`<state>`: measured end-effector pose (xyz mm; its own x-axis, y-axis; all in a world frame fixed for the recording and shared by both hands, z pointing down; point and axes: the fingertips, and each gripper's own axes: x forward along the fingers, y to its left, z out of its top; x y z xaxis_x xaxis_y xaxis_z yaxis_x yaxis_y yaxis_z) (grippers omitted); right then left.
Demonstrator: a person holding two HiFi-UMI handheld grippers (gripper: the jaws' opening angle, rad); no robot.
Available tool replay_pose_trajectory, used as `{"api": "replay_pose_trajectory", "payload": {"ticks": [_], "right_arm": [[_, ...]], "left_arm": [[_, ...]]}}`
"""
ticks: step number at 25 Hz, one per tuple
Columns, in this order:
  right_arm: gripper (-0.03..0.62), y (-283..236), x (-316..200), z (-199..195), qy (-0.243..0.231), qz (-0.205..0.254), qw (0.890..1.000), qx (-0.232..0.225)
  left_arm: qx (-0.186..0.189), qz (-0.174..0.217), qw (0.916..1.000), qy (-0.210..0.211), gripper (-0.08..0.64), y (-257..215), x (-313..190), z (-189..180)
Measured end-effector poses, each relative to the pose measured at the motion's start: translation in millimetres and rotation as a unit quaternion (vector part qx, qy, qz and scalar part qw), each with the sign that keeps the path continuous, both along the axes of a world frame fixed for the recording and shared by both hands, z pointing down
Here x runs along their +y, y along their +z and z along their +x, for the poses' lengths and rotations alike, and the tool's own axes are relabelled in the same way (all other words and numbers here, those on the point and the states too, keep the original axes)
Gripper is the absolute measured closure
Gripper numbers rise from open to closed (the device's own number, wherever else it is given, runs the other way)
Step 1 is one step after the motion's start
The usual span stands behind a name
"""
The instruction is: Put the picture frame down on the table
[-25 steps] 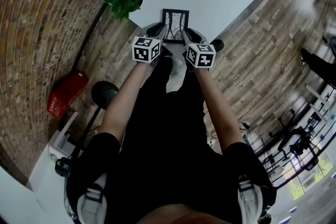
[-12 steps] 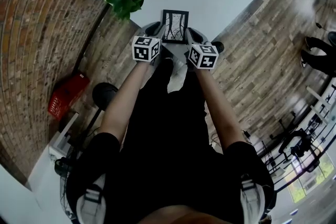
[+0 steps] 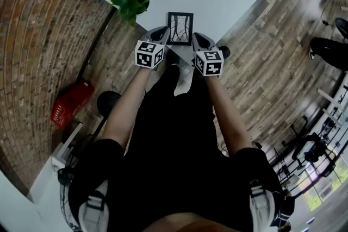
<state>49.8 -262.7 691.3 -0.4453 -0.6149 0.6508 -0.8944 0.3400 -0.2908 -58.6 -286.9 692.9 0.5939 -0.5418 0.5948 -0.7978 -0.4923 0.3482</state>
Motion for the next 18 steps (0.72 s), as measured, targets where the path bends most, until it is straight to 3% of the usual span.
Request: {"api": "replay_pose_trajectory", "payload": {"ticks": [10, 18], "right_arm": [[0.595, -27, 22, 8, 0.004, 0.023, 1.000, 0.006], [0.594, -44, 34, 11, 0.008, 0.034, 0.999, -0.033]], "left_arm": [[0.001, 0.016, 0.9997, 0.020, 0.532, -27, 23, -5], [0.007, 0.034, 0.9992, 0.018, 0.532, -53, 27, -11]]}}
